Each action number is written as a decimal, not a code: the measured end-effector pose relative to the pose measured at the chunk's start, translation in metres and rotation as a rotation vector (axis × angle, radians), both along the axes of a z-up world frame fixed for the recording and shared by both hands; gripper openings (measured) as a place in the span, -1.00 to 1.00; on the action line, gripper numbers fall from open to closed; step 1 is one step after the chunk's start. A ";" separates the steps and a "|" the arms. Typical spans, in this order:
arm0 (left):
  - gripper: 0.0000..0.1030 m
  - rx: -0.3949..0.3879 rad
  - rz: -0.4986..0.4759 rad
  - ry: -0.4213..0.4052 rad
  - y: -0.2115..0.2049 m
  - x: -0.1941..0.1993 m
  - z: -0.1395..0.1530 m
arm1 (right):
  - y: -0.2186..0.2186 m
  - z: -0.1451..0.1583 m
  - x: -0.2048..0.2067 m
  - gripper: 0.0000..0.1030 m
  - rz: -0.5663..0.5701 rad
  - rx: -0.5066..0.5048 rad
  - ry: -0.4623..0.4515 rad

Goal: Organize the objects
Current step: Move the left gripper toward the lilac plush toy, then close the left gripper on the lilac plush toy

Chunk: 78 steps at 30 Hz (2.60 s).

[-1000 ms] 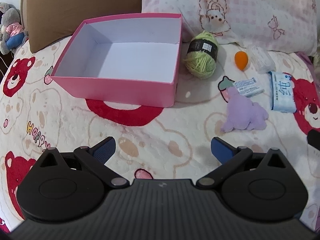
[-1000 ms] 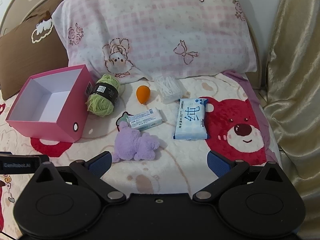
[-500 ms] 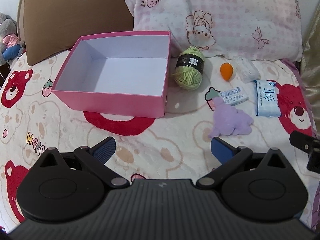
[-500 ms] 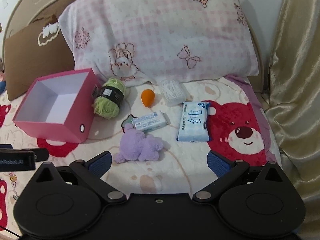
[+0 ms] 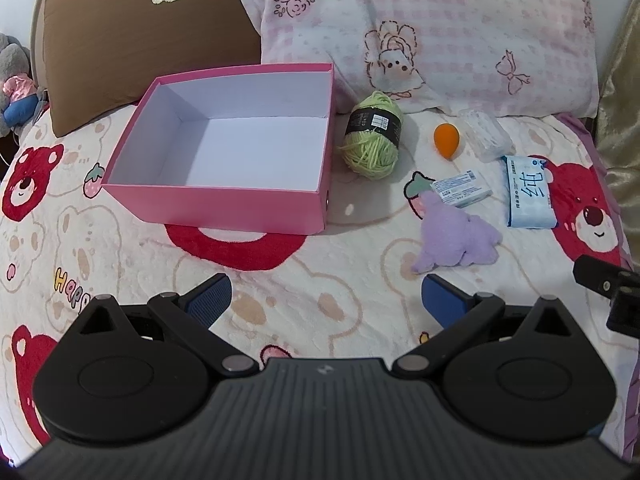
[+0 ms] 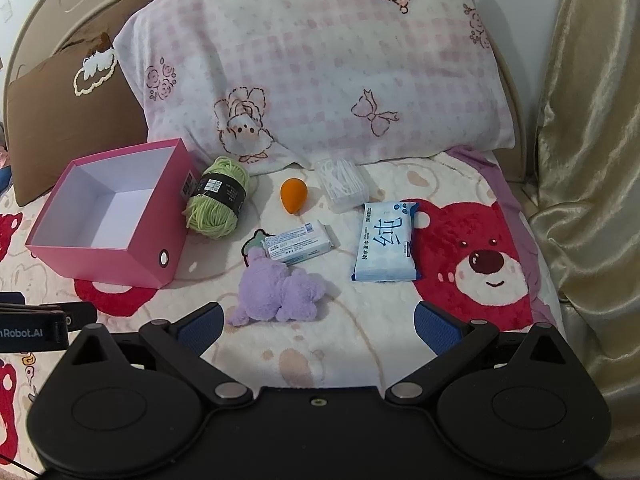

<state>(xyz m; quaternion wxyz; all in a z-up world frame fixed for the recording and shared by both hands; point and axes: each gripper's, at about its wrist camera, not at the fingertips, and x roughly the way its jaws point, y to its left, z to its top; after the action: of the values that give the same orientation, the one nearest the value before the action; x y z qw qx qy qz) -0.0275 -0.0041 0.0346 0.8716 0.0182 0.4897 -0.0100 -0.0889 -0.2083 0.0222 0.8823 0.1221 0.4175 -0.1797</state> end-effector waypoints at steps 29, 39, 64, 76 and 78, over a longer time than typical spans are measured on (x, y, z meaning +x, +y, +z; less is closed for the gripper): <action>0.92 -0.109 -0.001 -0.105 -0.016 0.021 -0.050 | 0.014 -0.057 0.012 0.99 0.248 -0.015 -0.164; 0.91 -0.158 -0.123 -0.143 -0.046 0.049 -0.086 | -0.019 -0.117 0.032 0.98 0.150 0.230 -0.261; 0.31 -0.284 -0.489 -0.012 -0.069 0.107 -0.156 | -0.001 -0.173 0.079 0.84 0.173 0.053 -0.107; -0.35 -0.423 -0.463 0.036 -0.065 0.107 -0.171 | -0.003 -0.183 0.082 0.70 0.161 0.006 -0.103; -0.36 -0.425 -0.451 0.041 -0.064 0.106 -0.172 | -0.004 -0.185 0.085 0.68 0.145 0.026 -0.084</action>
<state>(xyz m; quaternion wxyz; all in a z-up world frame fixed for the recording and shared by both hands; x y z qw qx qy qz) 0.0786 -0.0685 -0.1374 0.8217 -0.0566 0.4776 -0.3057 -0.0044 -0.2123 -0.1630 0.9080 0.1105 0.3903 -0.1049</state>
